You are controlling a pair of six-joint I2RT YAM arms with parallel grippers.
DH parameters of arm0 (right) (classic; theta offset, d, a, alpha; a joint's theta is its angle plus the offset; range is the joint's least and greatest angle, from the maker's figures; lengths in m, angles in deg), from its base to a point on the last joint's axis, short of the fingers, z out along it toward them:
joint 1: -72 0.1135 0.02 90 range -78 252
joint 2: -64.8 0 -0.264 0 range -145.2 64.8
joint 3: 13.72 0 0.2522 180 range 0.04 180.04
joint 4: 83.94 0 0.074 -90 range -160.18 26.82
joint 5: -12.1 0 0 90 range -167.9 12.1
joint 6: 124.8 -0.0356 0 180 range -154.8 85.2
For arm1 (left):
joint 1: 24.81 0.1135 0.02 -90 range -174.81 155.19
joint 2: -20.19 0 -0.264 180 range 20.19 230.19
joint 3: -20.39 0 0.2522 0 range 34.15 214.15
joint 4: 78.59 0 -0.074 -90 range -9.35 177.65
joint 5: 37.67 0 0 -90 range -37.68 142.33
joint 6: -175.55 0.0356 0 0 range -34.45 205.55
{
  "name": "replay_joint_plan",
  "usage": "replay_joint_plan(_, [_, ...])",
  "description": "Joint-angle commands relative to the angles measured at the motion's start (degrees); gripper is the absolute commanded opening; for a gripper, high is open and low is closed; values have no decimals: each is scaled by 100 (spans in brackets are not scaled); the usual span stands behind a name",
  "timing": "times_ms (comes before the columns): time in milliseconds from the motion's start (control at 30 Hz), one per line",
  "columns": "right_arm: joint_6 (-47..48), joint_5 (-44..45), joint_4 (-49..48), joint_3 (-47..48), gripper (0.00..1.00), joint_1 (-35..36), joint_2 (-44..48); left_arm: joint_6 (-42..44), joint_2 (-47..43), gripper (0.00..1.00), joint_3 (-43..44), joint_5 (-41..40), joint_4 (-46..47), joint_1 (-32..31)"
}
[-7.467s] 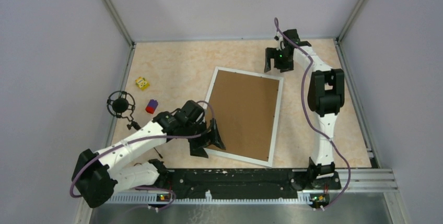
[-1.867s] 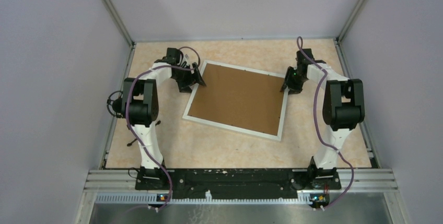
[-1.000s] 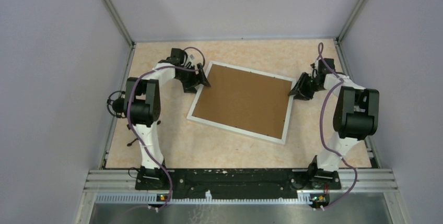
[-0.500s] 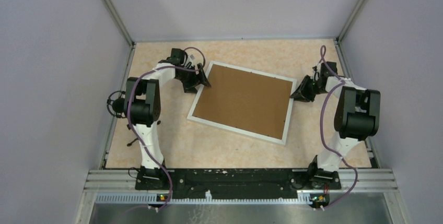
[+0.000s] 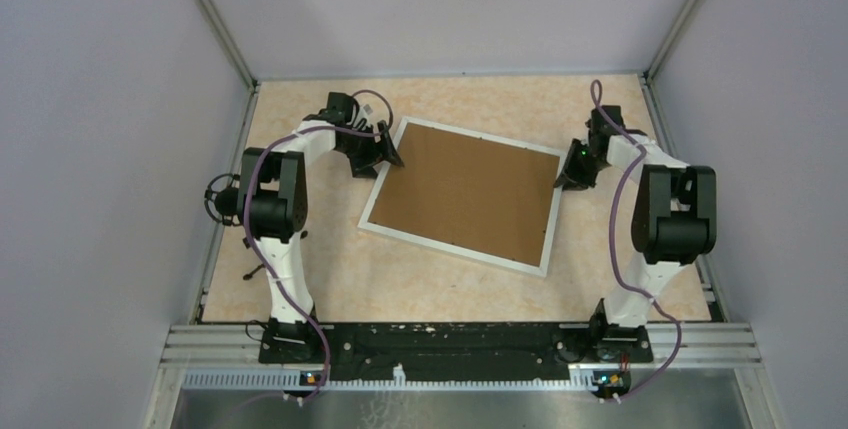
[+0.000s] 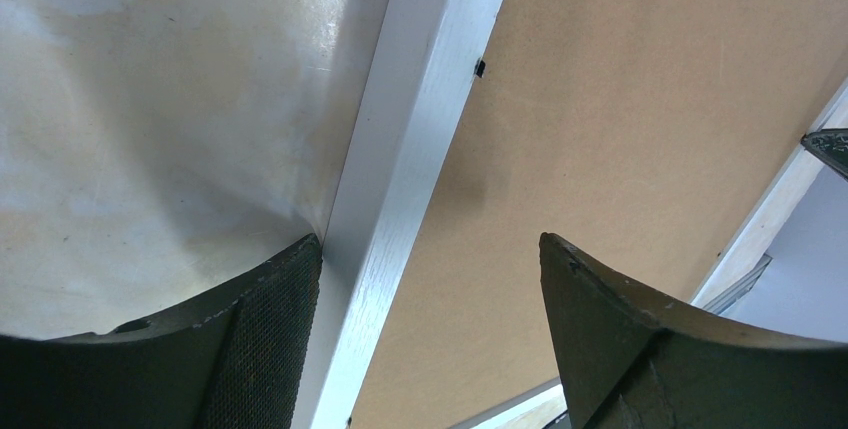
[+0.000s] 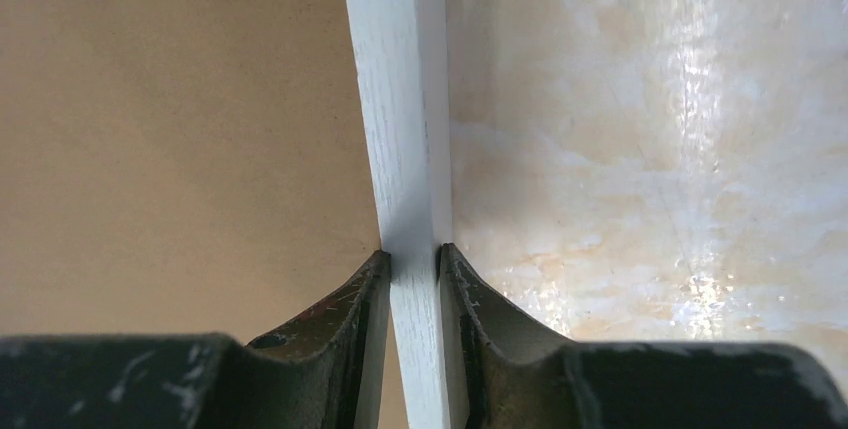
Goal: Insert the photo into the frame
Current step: Install the photo frame at the center of the board.
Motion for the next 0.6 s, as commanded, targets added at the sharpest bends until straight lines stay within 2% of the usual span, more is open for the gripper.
replay_joint_plan(0, [-70, 1654, 238, 65, 26, 938, -1079, -28, 155, 84, -114, 299, -65, -233])
replay_joint_plan(133, [-26, 1896, 458, 230, 32, 1111, -932, 51, -14, 87, -91, -103, -125, -300])
replay_joint_plan(200, [113, 1676, 611, 452, 43, 1093, -605, 136, -245, 89, -72, -501, -185, -383])
replay_joint_plan(267, [200, 1364, 698, 668, 58, 1008, -59, 213, -617, 93, -109, -1091, -194, -504])
replay_joint_plan(333, [279, 864, 582, 793, 64, 870, 403, 298, -1183, 97, -222, -1847, -164, -674])
replay_joint_plan(433, [574, 978, 487, 988, 74, 843, 688, 355, -1930, 98, -391, -2816, -269, -926])
replay_joint_plan(500, [842, 962, 677, 1330, 75, 860, 487, 417, -2431, 98, -488, -3307, -474, -1220])
replay_joint_plan(567, [1093, 944, 717, 1665, 75, 916, 239, 387, -2938, 98, -678, -3138, -707, -1530])
